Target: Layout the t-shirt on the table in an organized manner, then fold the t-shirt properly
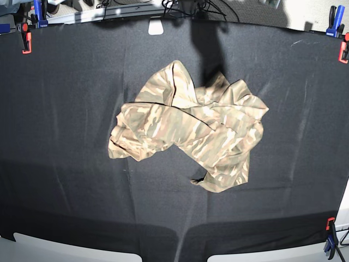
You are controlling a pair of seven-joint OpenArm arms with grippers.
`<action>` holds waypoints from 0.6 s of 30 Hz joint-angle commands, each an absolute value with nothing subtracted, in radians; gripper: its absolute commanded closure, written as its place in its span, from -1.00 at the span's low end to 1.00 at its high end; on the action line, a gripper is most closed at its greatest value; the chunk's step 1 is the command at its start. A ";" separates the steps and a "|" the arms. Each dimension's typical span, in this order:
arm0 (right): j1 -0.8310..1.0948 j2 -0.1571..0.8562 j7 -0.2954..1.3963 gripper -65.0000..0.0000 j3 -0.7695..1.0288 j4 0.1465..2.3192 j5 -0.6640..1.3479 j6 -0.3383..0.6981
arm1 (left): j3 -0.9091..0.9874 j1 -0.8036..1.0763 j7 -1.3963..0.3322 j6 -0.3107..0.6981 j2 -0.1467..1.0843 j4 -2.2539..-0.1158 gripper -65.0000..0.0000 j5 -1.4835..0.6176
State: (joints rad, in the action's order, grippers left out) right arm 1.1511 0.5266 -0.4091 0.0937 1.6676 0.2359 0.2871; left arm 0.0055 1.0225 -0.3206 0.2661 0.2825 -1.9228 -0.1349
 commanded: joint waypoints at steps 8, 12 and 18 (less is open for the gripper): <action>1.088 0.529 -0.438 0.39 0.098 1.728 0.246 0.393 | 0.007 1.019 -0.330 0.269 0.285 -2.115 -0.03 -0.139; 1.028 0.519 -0.437 0.39 0.098 1.728 0.246 0.421 | 0.006 0.956 -0.331 0.269 0.275 -2.122 -0.03 -0.140; 0.913 0.509 -0.433 0.39 0.098 1.728 0.246 0.583 | 0.006 0.799 -0.420 0.270 0.261 -2.122 -0.03 -0.233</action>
State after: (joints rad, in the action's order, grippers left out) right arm 0.9062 0.4995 -0.4007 0.0937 1.7138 0.2340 0.5816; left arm 0.0055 0.7872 -0.4347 0.2665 0.2581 -2.1033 -0.2283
